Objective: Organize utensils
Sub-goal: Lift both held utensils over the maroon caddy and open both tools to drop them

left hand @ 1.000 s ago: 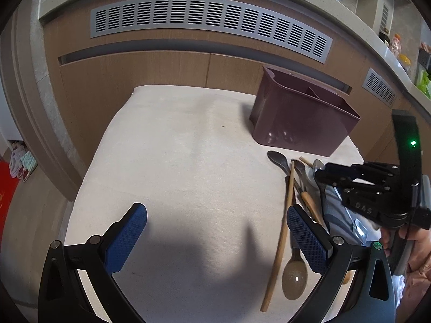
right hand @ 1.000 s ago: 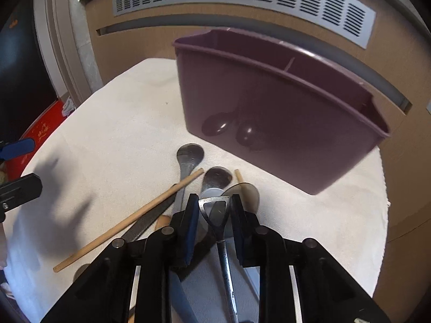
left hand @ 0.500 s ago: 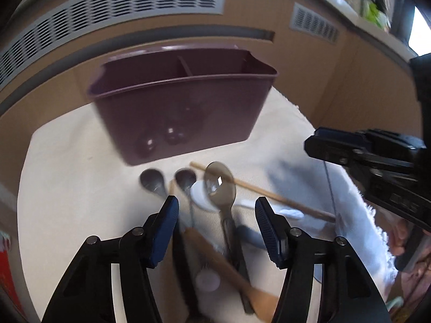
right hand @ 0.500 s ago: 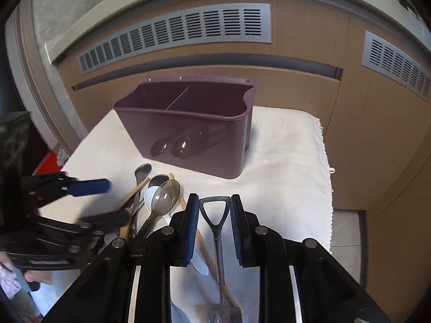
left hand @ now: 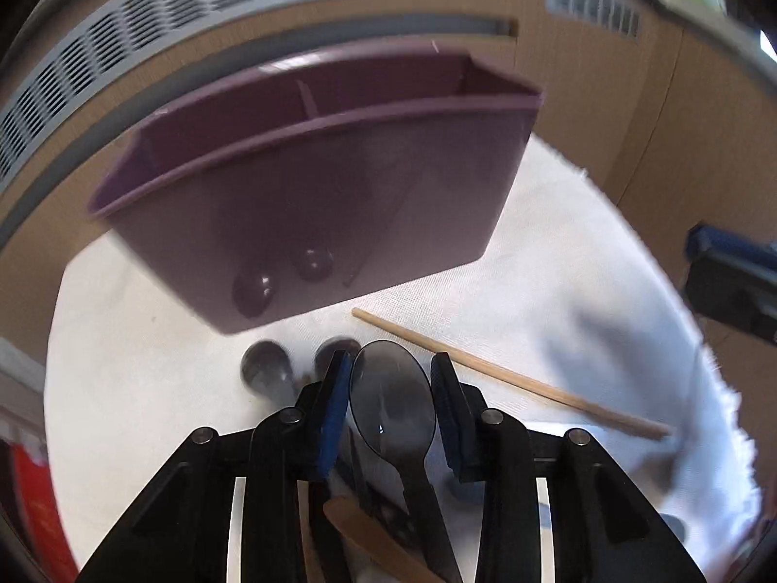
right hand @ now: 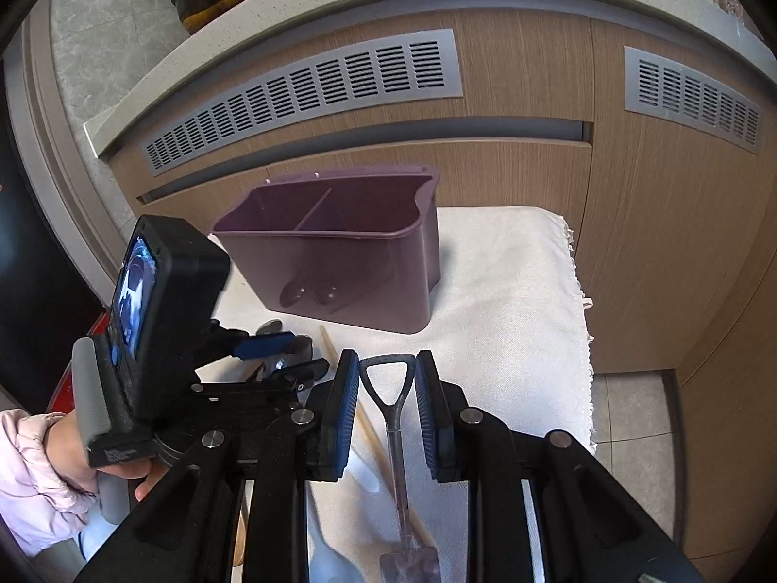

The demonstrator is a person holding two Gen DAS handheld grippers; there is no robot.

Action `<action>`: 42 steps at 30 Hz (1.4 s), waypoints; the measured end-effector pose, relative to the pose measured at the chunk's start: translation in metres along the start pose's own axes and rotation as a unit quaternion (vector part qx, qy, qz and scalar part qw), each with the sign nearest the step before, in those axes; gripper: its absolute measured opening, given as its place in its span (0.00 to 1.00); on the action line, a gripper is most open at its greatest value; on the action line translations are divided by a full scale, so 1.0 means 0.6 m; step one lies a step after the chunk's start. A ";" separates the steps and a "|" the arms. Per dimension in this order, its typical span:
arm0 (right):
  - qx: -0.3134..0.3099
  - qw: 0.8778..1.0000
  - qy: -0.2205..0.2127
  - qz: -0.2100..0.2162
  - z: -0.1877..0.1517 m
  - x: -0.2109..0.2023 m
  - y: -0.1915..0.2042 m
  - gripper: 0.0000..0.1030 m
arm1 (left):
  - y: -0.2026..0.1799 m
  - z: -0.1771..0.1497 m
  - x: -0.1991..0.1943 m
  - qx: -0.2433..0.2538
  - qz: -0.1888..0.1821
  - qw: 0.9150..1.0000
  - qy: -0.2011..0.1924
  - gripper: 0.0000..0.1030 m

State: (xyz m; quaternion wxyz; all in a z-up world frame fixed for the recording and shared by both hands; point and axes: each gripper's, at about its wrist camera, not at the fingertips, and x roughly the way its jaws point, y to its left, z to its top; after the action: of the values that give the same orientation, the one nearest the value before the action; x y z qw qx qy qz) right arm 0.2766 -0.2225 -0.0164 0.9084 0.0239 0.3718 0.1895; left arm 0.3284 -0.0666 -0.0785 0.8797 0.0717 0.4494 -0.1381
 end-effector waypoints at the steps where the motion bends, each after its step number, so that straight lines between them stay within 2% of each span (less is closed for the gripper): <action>1: 0.000 1.000 -0.002 0.003 -0.001 -0.005 0.003 0.21 | 0.008 -0.007 -0.017 -0.009 -0.002 1.000 -0.014 0.34; 7: -0.022 1.000 -0.019 0.001 -0.018 -0.053 0.036 0.21 | 0.052 -0.058 -0.139 -0.070 -0.012 0.992 -0.101 0.34; 14: -0.051 0.998 -0.037 -0.025 -0.036 -0.102 0.079 0.20 | 0.059 -0.098 -0.246 -0.069 0.003 0.983 -0.169 0.33; 18: -0.056 0.997 -0.051 -0.026 -0.029 -0.125 0.093 0.20 | 0.062 -0.095 -0.290 -0.063 0.003 0.978 -0.198 0.33; 22: -0.077 0.993 -0.082 -0.025 0.011 -0.153 0.112 0.20 | 0.059 -0.046 -0.338 -0.046 -0.006 0.970 -0.237 0.33; 26: -0.103 0.984 -0.144 -0.022 0.108 -0.199 0.129 0.20 | 0.076 0.046 -0.412 -0.026 -0.003 0.954 -0.299 0.33; 29: -0.107 0.974 -0.195 -0.037 0.195 -0.226 0.132 0.20 | 0.088 0.123 -0.445 -0.021 0.028 0.938 -0.345 0.33; 32: -0.106 0.969 -0.219 -0.040 0.256 -0.226 0.132 0.20 | 0.103 0.178 -0.445 -0.024 0.046 0.929 -0.367 0.33; 36: -0.100 0.969 -0.222 -0.043 0.288 -0.192 0.121 0.20 | 0.124 0.211 -0.405 -0.034 0.049 0.930 -0.362 0.33; 42: -0.082 0.980 -0.177 -0.037 0.282 -0.098 0.091 0.20 | 0.130 0.217 -0.305 -0.030 0.056 0.946 -0.318 0.33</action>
State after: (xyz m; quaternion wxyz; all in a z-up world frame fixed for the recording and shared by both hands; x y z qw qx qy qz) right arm 0.3365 -0.1765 0.1553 0.9652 -0.0310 0.1890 0.1781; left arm 0.3508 0.0075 0.1461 0.9848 0.0229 0.1460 -0.0911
